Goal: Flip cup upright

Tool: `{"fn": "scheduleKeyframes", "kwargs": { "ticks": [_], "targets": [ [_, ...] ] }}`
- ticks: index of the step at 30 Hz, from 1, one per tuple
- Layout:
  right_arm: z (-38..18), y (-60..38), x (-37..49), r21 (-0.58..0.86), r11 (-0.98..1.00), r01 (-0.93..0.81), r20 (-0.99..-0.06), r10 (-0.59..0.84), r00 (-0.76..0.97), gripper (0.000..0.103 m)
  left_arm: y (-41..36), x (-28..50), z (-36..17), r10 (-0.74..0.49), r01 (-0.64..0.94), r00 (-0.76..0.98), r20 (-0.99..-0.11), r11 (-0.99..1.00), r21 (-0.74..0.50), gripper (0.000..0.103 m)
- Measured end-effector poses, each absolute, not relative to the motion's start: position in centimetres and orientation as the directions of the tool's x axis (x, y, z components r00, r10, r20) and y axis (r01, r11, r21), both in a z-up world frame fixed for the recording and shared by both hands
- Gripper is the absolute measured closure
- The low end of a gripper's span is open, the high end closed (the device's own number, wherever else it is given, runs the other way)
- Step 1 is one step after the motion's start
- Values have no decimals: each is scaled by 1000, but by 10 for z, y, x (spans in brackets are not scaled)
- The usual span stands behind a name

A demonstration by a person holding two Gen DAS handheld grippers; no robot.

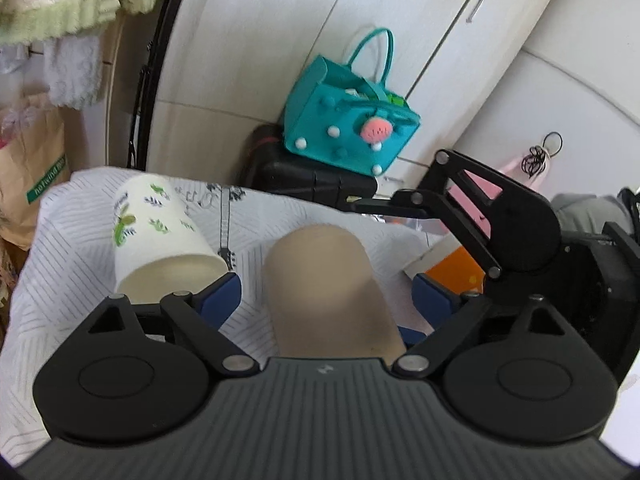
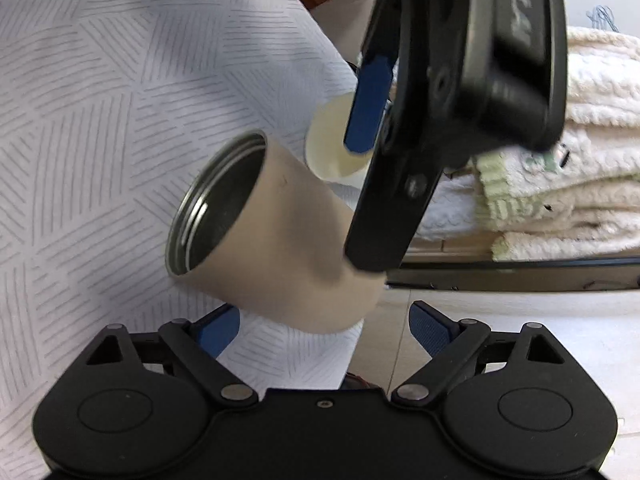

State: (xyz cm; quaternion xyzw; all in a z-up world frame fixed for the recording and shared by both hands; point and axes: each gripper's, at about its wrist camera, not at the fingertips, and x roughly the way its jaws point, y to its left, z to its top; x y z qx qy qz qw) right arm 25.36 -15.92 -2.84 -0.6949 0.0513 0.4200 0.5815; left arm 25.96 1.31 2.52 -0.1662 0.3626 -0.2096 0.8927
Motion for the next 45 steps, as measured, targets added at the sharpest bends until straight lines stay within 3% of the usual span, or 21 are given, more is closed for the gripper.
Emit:
{"fn": "scheduleKeyframes", "kwargs": {
  "ticks": [13,17,31,34,45],
  "targets": [
    [-40,-151,268,-736,-362,-572,-675,454,582,13,13,281,-6,-603,268,548,-579,783,-562,16],
    [-38,-152,269,-735,-357,-576,-676,455,580,13,4,276,-5,-582,327,549,-600,810,-486,20],
    [-37,-155,229,-716,-429,-551,-698,459,549,7,5,261,6,-677,416,440,-590,736,-534,27],
    [-33,-155,215,-673,-429,-602,-738,442,509,17,2,251,11,-683,439,435,-586,729,-525,28],
    [-27,-158,184,-628,-392,-672,-776,378,505,17,1,219,11,-719,473,378,-583,691,-546,30]
  ]
}}
